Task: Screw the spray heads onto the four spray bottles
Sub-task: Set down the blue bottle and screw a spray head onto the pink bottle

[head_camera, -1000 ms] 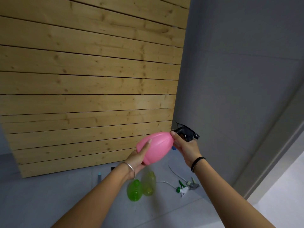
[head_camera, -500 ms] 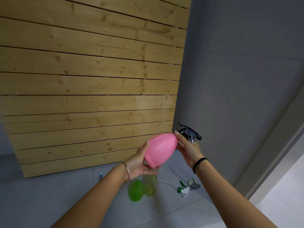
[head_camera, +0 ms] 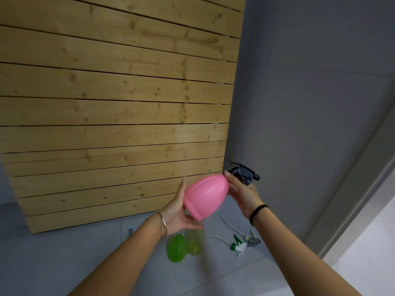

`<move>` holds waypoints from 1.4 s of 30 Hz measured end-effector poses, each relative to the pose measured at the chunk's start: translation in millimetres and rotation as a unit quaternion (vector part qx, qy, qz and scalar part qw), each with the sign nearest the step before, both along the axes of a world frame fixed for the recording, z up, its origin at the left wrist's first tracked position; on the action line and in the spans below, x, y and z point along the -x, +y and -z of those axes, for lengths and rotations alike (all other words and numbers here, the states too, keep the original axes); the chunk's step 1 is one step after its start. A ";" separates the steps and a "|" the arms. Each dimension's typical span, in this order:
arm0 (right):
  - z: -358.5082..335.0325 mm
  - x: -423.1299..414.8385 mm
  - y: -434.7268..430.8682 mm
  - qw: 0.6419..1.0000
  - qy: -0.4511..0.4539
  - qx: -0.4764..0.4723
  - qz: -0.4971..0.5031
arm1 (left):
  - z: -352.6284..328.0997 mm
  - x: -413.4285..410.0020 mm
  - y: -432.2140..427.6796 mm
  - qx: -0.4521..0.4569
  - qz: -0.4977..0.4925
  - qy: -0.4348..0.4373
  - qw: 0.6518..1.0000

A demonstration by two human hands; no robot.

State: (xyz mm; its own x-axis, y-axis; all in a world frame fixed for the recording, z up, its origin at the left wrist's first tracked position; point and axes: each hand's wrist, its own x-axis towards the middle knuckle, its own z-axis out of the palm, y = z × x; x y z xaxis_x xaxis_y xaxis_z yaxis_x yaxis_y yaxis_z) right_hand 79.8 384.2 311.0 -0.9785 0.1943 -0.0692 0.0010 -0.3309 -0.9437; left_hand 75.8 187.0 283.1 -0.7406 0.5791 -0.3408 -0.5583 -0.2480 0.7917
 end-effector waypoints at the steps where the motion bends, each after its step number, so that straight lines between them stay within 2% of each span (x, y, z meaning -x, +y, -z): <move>1: -0.2 0.3 -0.4 1.000 0.002 -0.002 0.002 | 2.4 -0.5 -0.9 0.008 0.010 -0.009 1.000; 5: -0.3 0.9 1.9 1.000 0.006 0.024 0.007 | 1.5 2.1 2.3 -0.034 -0.079 0.049 0.995; 8: -0.2 2.1 0.0 1.000 0.009 0.010 0.002 | -3.8 2.0 -1.1 -0.071 -0.063 -0.030 0.995; 10: -0.1 1.8 -4.1 1.000 0.011 -0.002 -0.009 | -1.4 -0.1 -2.7 -0.044 -0.047 -0.061 0.996; 14: -4.9 1.1 -9.6 1.000 0.011 0.007 -0.007 | -3.3 -2.6 2.7 -0.012 -0.081 0.022 0.996; 18: -15.2 2.1 -12.2 0.999 0.029 0.040 0.004 | -11.6 -1.9 5.4 0.025 -0.168 0.116 0.979; 20: -17.4 2.0 -12.9 0.999 0.031 0.045 0.004 | -12.5 -3.8 5.8 0.032 -0.175 0.136 0.975; 23: -20.3 1.1 -8.8 0.999 0.030 0.036 -0.023 | -13.5 -4.0 -2.9 0.025 -0.120 0.121 0.985; 27: -25.8 -2.1 -5.7 0.987 0.029 -0.016 -0.159 | -19.1 -5.3 -22.9 -0.001 0.048 0.070 0.996; 29: -25.5 -2.5 -13.0 0.974 0.029 -0.054 -0.219 | -16.1 -6.1 -26.7 -0.012 0.098 0.063 0.993; 32: -24.4 -1.6 -25.0 0.963 0.021 -0.083 -0.256 | -12.6 -5.4 -27.9 -0.003 0.121 0.077 0.990; 36: -24.8 -1.2 -33.2 0.969 -0.010 -0.063 -0.239 | -14.4 -3.6 -33.9 0.032 0.123 0.098 0.987; 42: -27.6 1.0 -49.3 0.965 0.006 -0.093 -0.246 | -12.0 2.2 -47.4 0.029 0.105 0.106 0.988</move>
State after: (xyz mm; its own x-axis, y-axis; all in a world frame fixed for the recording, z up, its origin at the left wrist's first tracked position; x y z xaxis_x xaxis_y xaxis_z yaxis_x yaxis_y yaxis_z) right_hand 78.8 334.9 338.6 -0.9558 -0.2864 -0.0659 0.1034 -0.1178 -0.9876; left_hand 73.6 139.6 295.1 -0.6648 0.7114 -0.2280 -0.4128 -0.0956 0.9058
